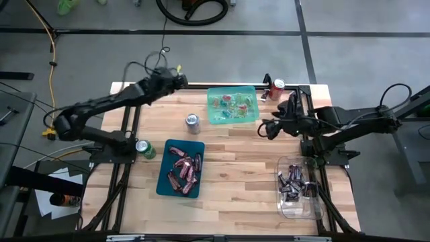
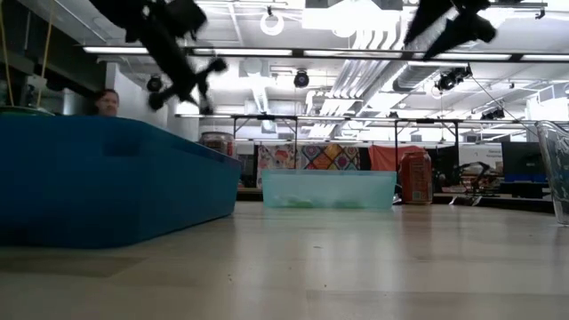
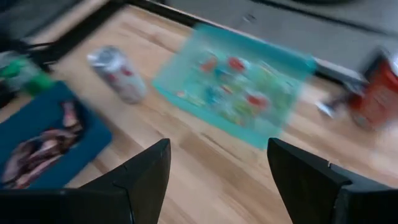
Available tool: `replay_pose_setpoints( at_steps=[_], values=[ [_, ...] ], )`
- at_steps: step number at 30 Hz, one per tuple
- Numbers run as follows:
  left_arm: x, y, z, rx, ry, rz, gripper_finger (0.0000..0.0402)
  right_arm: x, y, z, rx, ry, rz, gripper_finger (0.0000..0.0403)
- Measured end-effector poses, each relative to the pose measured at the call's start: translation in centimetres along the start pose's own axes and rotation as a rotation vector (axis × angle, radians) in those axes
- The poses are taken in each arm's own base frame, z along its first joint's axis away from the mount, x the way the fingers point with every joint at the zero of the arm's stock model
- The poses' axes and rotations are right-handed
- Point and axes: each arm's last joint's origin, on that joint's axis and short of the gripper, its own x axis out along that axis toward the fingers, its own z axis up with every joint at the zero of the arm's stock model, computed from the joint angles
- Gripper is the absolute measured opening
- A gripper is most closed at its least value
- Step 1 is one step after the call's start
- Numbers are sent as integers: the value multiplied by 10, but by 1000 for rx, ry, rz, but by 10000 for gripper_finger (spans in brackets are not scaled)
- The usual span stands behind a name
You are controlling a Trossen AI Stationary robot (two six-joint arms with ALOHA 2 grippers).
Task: Organize candy in baskets
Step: Put the dark brown chocolate bar into the transparent bin
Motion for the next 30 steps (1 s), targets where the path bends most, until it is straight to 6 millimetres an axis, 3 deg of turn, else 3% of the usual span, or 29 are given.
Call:
replay_pose_setpoints(
  at_steps=[3, 6, 11, 15, 19, 23, 30],
  values=[
    [-29, -23, 8, 167, 69, -394, 6, -1, 12, 8, -151, -38, 147, 262],
    [-58, -44, -4, 239, 195, -713, 6, -3, 27, 16, -307, -79, 367, 259],
    [-102, -71, -45, 306, 330, -968, 5, -2, 53, 26, -455, -198, 663, 259],
    [-127, -81, -78, 407, 354, -1046, 5, 6, 76, 31, -498, -303, 801, 259],
    [-142, -86, -98, 572, 302, -1116, 5, 22, 98, 30, -485, -369, 852, 259],
    [-149, -86, -104, 687, 301, -1212, 6, 41, 118, 18, -589, -398, 850, 258],
    [-145, -82, -104, 693, 603, -1412, 7, 69, 145, 9, -746, -396, 817, 258]
  ],
)
